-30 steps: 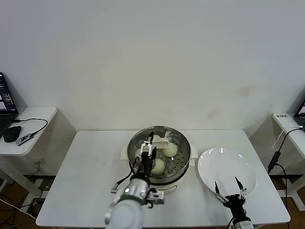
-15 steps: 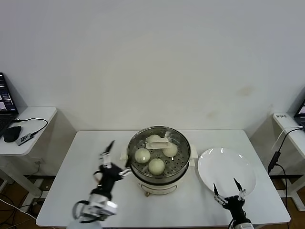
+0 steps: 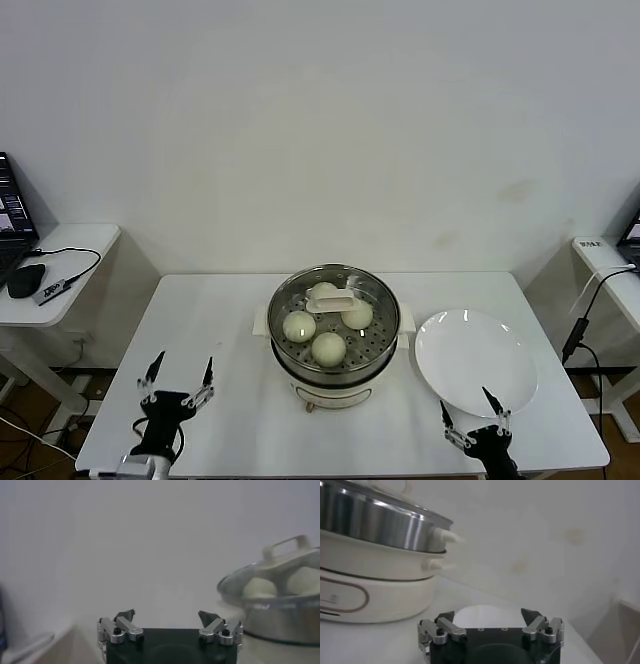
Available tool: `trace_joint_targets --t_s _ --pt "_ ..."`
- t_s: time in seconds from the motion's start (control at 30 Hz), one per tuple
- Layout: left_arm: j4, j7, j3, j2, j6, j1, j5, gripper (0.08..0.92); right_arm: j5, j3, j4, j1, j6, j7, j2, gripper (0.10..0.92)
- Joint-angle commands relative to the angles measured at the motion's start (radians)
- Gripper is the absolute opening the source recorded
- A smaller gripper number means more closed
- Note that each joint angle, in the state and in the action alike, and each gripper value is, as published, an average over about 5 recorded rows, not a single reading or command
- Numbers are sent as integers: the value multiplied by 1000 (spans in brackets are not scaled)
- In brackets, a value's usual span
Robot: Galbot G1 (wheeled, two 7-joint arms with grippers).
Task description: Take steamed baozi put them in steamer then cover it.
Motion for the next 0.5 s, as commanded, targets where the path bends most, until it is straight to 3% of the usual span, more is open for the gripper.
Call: trace_joint_targets --t_s 0.03,0.5 --pt "74 -17 -46 -34 -120 108 -197 823 139 -33 117 -117 -84 -2 -35 823" --pt "82 6 -10 -88 -96 84 -168 823 111 -106 119 -92 -124 56 -8 823"
